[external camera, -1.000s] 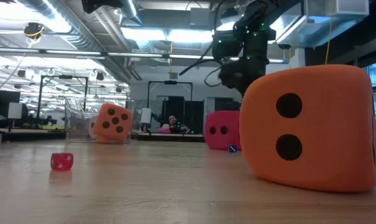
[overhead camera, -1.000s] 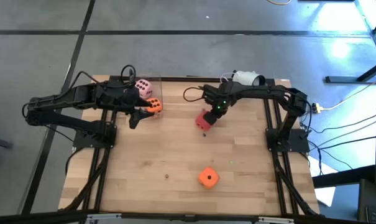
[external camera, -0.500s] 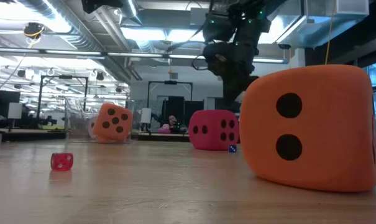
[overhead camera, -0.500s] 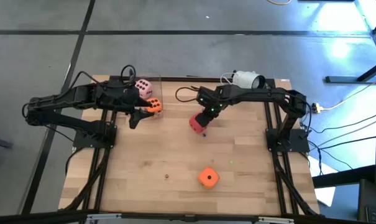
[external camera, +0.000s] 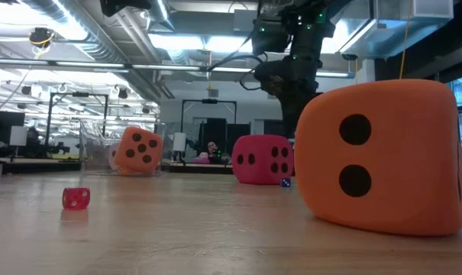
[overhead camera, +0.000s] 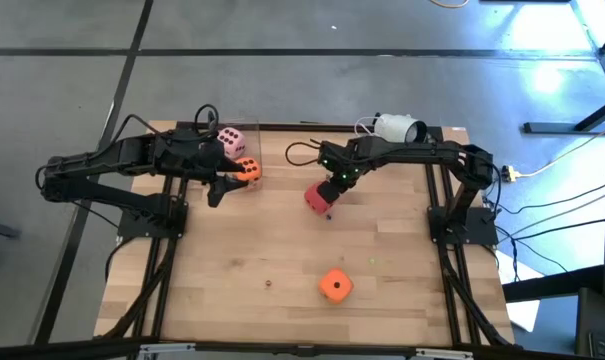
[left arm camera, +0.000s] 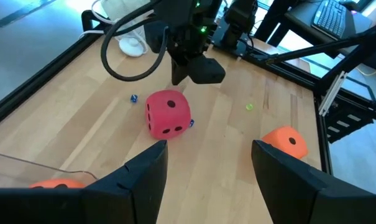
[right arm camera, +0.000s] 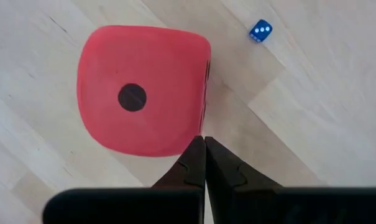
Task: Pick & Place Dice
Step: Put the large red dice into the transparent bin, then put the bottom small blue dice into the transparent bin
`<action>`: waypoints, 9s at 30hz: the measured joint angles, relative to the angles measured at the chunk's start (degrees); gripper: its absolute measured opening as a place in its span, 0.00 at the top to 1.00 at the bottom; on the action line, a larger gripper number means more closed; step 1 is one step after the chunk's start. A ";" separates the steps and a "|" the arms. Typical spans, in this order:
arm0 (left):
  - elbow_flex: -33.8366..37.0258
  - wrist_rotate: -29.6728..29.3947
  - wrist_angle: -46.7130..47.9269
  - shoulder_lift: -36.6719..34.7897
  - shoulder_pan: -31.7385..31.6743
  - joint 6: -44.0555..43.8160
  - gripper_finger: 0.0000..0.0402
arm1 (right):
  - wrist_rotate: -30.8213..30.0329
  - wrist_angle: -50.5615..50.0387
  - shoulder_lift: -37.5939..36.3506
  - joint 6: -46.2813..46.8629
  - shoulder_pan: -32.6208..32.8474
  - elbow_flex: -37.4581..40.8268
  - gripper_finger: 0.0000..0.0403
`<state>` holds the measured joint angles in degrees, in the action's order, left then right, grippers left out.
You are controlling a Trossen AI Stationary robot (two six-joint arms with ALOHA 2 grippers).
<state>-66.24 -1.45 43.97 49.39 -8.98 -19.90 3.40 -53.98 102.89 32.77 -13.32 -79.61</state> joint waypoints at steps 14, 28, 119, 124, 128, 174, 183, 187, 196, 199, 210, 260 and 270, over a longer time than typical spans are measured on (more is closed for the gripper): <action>0.00 0.07 0.02 0.00 -0.02 -0.46 0.44 | 0.78 2.51 3.63 -0.37 0.10 0.00 1.00; 0.00 2.07 -0.03 2.02 -0.02 1.64 0.44 | 1.51 4.63 1.60 0.66 0.61 0.04 1.00; -0.15 -21.15 -39.60 62.38 5.93 67.90 0.76 | -11.80 -9.14 -30.75 17.60 18.84 0.00 0.59; -0.13 -18.86 -39.04 62.42 5.91 64.26 0.91 | -12.57 -9.14 -30.75 17.71 18.84 0.00 0.59; -0.09 -19.07 -38.97 62.42 6.44 62.29 0.96 | -13.07 -9.14 -30.75 17.78 18.84 0.00 0.59; 0.14 -24.38 -30.01 49.80 9.13 49.00 1.00 | -13.05 -8.58 -30.75 17.18 18.84 0.00 0.59; 0.02 -25.59 -28.07 44.16 8.64 46.88 1.00 | -13.05 -8.53 -30.75 16.25 18.84 0.00 0.59; -0.04 -28.00 -22.82 39.59 7.73 46.50 1.00 | -13.33 -8.48 -30.75 16.03 18.84 0.00 0.59; -0.04 -31.91 -13.27 29.38 6.85 42.98 1.00 | -13.49 -8.53 -30.75 15.59 18.86 0.00 0.59; -1.15 -32.32 -10.82 27.02 6.89 41.70 1.00 | -13.49 -8.52 -30.75 15.57 18.84 0.02 0.59; -10.40 -39.19 17.10 26.25 4.60 29.55 1.00 | -13.49 -8.49 -30.75 15.57 18.86 0.02 0.59; 1.20 -30.95 0.30 26.99 -19.30 36.00 1.00 | -13.51 -6.47 -30.75 16.93 21.97 0.00 0.59; -2.12 -24.85 0.92 26.16 -16.70 31.87 1.00 | -15.54 -6.49 -30.75 17.62 22.05 0.02 0.59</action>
<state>-68.36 -26.31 44.89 75.55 -25.67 11.97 -12.14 -60.47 72.14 50.39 8.73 -79.59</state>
